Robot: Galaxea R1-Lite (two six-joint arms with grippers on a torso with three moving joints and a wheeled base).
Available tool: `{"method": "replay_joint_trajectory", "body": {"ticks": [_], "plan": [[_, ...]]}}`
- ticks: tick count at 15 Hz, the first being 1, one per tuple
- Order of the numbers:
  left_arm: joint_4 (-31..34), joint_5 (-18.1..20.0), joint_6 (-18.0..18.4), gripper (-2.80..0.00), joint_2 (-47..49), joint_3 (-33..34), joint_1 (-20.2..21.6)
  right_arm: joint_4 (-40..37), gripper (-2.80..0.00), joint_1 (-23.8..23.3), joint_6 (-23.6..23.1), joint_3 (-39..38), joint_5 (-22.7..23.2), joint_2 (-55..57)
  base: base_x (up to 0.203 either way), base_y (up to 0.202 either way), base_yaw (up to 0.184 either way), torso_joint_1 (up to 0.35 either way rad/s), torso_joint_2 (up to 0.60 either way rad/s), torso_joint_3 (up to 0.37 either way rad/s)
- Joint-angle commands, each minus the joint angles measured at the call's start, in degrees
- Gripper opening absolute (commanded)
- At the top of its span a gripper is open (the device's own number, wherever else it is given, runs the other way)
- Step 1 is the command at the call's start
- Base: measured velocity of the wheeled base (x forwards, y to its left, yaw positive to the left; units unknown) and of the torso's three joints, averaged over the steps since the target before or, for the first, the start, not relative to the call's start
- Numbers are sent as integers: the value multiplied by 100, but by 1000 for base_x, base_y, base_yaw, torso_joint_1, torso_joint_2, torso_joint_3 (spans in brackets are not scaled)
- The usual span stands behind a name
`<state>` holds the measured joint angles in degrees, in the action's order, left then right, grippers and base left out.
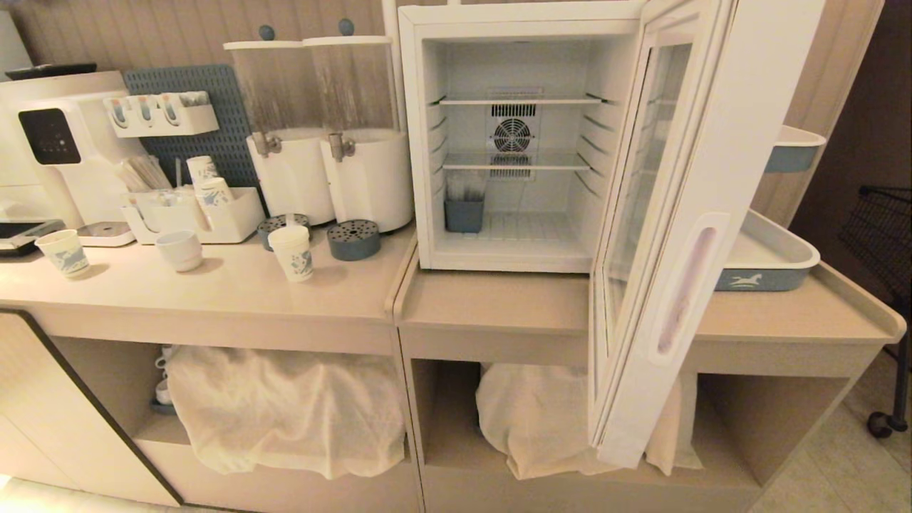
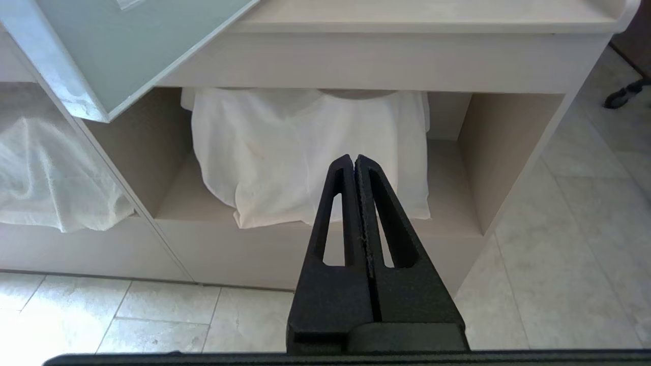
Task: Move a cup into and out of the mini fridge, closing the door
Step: Put the paper cup in the freezer
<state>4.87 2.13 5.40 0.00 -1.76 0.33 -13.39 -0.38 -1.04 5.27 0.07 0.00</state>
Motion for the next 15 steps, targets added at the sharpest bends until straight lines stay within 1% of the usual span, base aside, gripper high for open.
{"method": "replay_joint_trajectory", "body": {"ticks": [1, 3, 5, 15], "plan": [[6, -2, 34, -280, 0, -9, 2, -15, -280, 3, -2, 18, 1, 9, 0, 0, 0, 0, 0, 0], [6, -2, 40, -280, 0, -9, 2, -15, -280, -2, -2, 14, 1, 9, 0, 0, 0, 0, 0, 0], [6, -2, 40, -280, 0, -9, 2, -15, -280, -6, -2, 18, 1, 9, 3, 122, -7, 6, 2, 2], [6, -2, 58, -280, 0, -9, 2, -15, -280, 3, -2, 18, 1, 9, 0, 194, 0, 4, 3, 2]]}}
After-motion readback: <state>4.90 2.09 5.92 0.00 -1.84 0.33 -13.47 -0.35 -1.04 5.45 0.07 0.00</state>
